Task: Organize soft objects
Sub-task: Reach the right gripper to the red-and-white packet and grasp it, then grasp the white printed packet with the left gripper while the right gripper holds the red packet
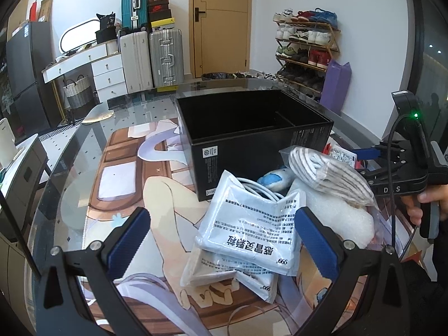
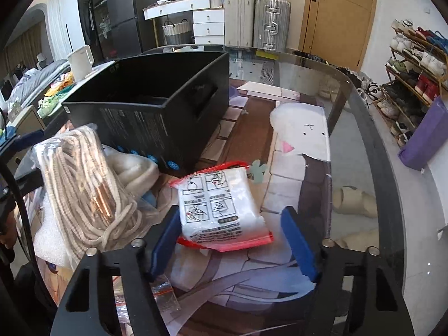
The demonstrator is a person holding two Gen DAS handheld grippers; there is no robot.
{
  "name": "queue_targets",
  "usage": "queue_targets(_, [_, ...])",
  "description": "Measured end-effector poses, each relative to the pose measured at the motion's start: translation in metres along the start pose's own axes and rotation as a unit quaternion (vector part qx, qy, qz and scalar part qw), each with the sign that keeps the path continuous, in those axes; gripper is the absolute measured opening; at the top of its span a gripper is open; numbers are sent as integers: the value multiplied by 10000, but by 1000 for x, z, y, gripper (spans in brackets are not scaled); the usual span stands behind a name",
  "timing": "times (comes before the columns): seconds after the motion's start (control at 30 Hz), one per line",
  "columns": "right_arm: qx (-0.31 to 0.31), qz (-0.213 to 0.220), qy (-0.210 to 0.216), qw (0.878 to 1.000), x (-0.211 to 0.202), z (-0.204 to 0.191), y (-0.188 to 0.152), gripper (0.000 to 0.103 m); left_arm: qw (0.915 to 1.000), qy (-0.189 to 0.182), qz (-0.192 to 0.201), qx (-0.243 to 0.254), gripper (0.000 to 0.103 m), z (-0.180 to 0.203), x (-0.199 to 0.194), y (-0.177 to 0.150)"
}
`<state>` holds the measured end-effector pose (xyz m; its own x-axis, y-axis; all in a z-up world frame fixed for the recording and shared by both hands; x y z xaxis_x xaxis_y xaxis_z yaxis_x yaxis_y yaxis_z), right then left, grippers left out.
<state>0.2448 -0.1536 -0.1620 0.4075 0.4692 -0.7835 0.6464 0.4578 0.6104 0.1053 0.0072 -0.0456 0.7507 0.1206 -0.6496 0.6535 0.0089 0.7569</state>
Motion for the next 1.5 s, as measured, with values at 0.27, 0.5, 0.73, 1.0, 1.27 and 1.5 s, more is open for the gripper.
queue_targets(0.27, [-145,78,67,9998,-6,-9,-1,62,10000,-8,-75,-31,103,-2,1,-1])
queue_targets(0.5, [-296,334,43,9990,-24,-16,5,52,9996,-236,-174,-15,103,3,2,-4])
queue_targets(0.73, [-335,448,123,9984,-34,-20,8,52,9992,-277,-272,79,103,11,4,-8])
queue_targets(1.0, [-379,493,184,9979,-39,-24,9,52,9973,-492,-430,-336,99,4,13,-10])
queue_targets(1.27, [-383,515,219,9977,-40,-25,10,52,9951,-841,-422,-318,65,14,6,-10])
queue_targets(1.5, [-433,576,256,9971,-44,-29,10,52,9949,-907,-374,-234,56,19,-1,-10])
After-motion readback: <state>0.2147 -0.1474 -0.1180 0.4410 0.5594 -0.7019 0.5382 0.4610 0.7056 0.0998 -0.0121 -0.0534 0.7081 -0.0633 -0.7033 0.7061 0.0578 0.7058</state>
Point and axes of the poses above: each gripper's, at about its wrist camera, not at the fingertips, and x roughly the way its jaws point, z to its right, y to its top, the point moved 8 cm from there along x, roughly the way its jaws point, and after that the axes turned 9 degrees about y, right-handed, at the moved point
